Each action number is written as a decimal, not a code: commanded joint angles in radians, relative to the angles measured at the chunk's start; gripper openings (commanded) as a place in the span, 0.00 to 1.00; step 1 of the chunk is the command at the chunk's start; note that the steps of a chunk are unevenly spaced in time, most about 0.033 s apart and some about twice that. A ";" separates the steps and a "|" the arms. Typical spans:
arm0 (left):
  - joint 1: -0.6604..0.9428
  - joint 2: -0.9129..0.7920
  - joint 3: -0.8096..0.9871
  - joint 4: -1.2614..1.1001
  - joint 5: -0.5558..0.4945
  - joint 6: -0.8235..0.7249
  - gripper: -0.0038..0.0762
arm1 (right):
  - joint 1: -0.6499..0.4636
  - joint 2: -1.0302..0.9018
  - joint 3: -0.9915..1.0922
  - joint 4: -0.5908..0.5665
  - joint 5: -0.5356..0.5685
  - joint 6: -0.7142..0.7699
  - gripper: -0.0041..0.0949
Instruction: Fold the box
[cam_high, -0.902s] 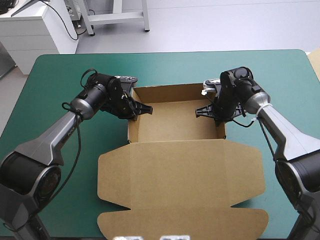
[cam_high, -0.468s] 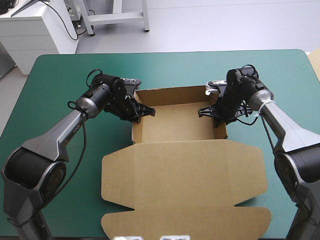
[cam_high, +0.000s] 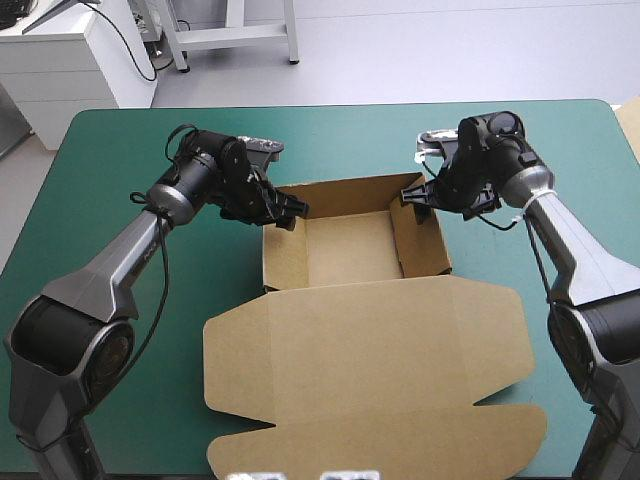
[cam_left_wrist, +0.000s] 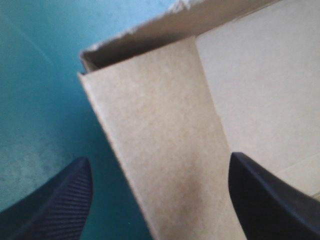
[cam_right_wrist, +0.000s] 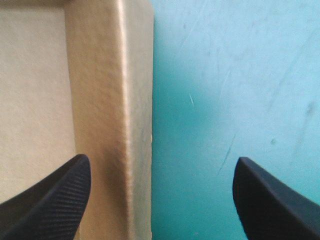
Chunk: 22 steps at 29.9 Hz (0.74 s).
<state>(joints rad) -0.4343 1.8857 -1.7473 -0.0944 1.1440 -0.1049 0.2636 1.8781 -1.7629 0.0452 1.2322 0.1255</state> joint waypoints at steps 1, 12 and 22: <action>-0.005 -0.053 -0.135 -0.002 0.058 0.000 0.72 | -0.005 -0.091 -0.102 -0.008 0.013 0.004 0.78; -0.017 -0.168 -0.321 0.023 0.145 0.026 0.05 | -0.003 -0.242 -0.077 -0.045 0.013 -0.005 0.78; -0.089 -0.453 -0.066 0.031 0.137 0.019 0.04 | -0.003 -0.269 -0.055 -0.078 0.012 -0.019 0.78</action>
<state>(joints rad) -0.5043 1.5420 -1.8630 -0.0648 1.2497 -0.0805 0.2636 1.6493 -1.8028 -0.0196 1.2502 0.1244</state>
